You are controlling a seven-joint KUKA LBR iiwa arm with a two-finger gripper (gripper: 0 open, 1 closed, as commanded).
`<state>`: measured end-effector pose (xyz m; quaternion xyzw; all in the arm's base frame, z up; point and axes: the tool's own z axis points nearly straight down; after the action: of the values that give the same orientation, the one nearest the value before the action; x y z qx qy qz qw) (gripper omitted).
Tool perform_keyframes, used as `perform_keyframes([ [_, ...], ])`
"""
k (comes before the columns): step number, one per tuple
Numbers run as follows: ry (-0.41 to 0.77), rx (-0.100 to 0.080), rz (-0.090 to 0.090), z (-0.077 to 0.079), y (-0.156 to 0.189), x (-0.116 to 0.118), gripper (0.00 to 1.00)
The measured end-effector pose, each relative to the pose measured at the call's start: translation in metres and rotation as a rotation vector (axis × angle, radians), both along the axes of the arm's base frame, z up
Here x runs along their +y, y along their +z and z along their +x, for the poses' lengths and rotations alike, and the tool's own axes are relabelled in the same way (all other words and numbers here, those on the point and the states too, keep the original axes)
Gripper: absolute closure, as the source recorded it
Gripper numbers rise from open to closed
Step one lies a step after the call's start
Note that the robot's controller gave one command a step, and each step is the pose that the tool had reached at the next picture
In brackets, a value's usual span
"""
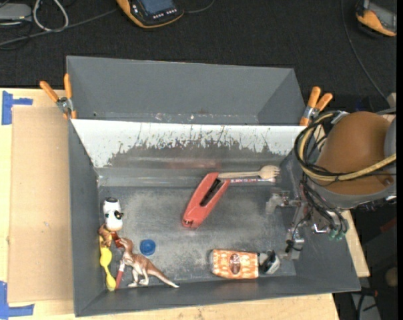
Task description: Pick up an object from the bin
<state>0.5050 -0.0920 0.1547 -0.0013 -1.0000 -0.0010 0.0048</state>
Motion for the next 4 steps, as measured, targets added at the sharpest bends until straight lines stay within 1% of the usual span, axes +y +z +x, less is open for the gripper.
perform_keyframes([
  [1, 0.005, -0.008, -0.001, 0.002, 0.004, 0.0, 0.0],
  [2, 0.079, -0.01, -0.001, -0.03, -0.072, 0.032, 0.0],
  [3, 0.018, -0.026, -0.005, -0.027, -0.081, 0.068, 0.0],
  [4, 0.004, -0.019, -0.001, -0.028, -0.084, 0.103, 1.0],
])
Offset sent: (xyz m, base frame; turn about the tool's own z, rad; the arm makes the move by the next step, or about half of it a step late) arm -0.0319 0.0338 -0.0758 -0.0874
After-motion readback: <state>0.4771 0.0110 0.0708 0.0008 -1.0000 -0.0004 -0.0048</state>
